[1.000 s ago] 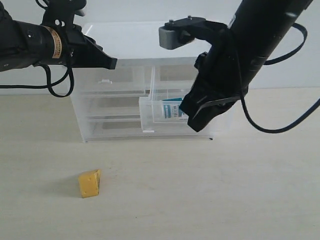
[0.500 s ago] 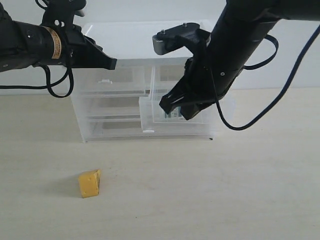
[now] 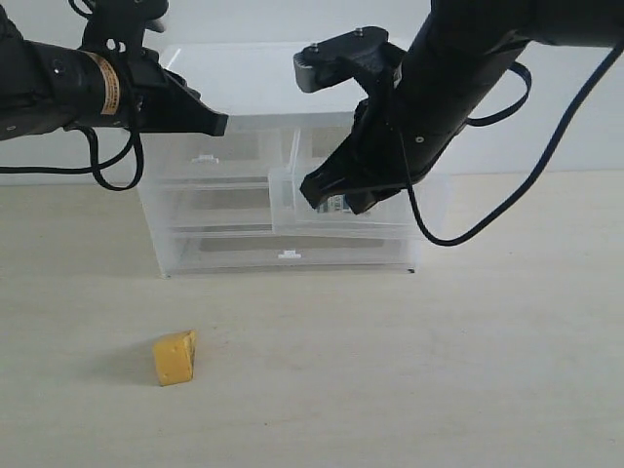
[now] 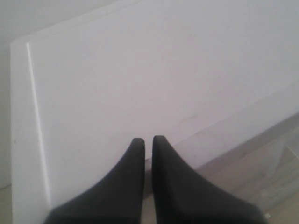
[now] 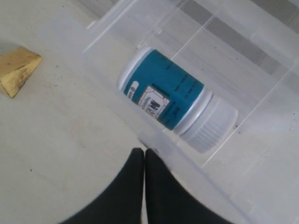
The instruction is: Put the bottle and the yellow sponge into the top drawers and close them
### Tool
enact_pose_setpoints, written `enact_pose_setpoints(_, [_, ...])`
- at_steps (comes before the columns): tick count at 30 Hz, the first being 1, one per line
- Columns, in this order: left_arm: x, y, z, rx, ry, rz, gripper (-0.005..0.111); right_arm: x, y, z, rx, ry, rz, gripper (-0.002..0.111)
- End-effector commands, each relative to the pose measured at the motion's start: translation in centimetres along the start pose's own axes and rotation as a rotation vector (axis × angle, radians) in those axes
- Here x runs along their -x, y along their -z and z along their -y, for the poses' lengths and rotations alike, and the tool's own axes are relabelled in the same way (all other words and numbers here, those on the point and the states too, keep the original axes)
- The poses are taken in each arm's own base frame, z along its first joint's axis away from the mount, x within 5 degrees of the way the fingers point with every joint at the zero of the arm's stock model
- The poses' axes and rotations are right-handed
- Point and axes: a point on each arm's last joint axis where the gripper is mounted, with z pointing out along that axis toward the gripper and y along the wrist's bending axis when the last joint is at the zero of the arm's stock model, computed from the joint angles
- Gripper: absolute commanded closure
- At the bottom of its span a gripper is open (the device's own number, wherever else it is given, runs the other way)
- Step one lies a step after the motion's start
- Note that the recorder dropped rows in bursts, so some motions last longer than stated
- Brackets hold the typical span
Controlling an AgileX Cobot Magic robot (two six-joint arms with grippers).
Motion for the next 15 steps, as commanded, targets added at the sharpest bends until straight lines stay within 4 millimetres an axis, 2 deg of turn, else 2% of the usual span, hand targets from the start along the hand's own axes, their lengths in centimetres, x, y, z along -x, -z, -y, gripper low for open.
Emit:
enact_pose_setpoints(1, [-0.4, 0.0, 0.2, 0.004, 0.007, -0.018, 0.103, 1.0, -1.3, 1.4, -0.103, 0.028, 0.103, 0.108])
enact_pose_setpoints(11, [-0.4, 0.0, 0.1, 0.006, 0.007, -0.020, 0.103, 1.5, -1.2, 2.6, -0.242, 0.055, 0.143, 0.108])
enact_pose_setpoints(15, [-0.4, 0.0, 0.1, 0.006, 0.007, -0.020, 0.103, 2.0, -1.1, 2.6, -0.241, 0.042, 0.198, 0.108])
